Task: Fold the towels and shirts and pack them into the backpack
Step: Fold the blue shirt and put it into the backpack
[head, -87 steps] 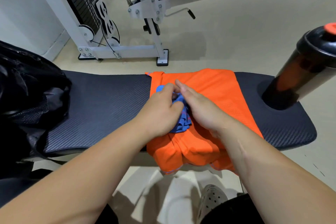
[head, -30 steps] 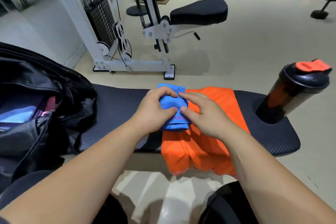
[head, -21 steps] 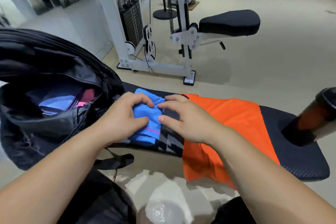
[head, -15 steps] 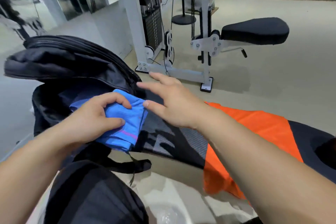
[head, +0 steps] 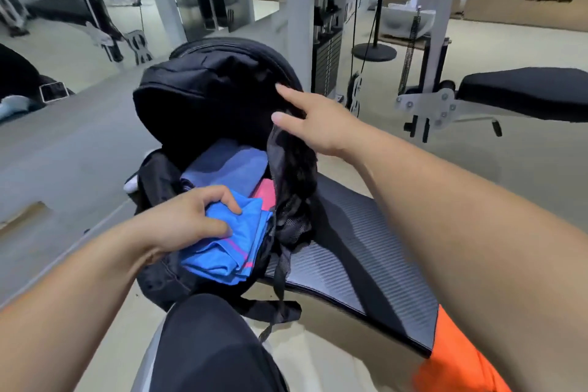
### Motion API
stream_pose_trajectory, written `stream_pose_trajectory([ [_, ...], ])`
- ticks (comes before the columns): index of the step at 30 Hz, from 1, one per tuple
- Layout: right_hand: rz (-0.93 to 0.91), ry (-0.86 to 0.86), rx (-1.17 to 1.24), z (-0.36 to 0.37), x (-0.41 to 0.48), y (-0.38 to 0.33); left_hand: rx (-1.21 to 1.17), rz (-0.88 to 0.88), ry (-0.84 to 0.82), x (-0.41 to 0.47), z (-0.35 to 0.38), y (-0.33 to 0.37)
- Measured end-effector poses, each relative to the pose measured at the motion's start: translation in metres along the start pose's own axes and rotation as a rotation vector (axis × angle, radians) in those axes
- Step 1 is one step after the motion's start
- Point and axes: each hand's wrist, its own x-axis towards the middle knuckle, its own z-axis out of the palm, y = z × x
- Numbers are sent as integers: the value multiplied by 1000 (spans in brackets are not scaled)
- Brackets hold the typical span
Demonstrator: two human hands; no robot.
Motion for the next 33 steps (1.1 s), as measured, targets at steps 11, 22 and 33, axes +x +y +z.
stream_pose_trajectory([
  [11,148,73,273,-13,-9,4,-94,124,-14,30,-26,12],
  [22,142,29,291,-18,-8,12,597,311,148,128,7,16],
  [33,51,147,-213,-2,-14,36,1431,427,-12,135,-3,-7],
])
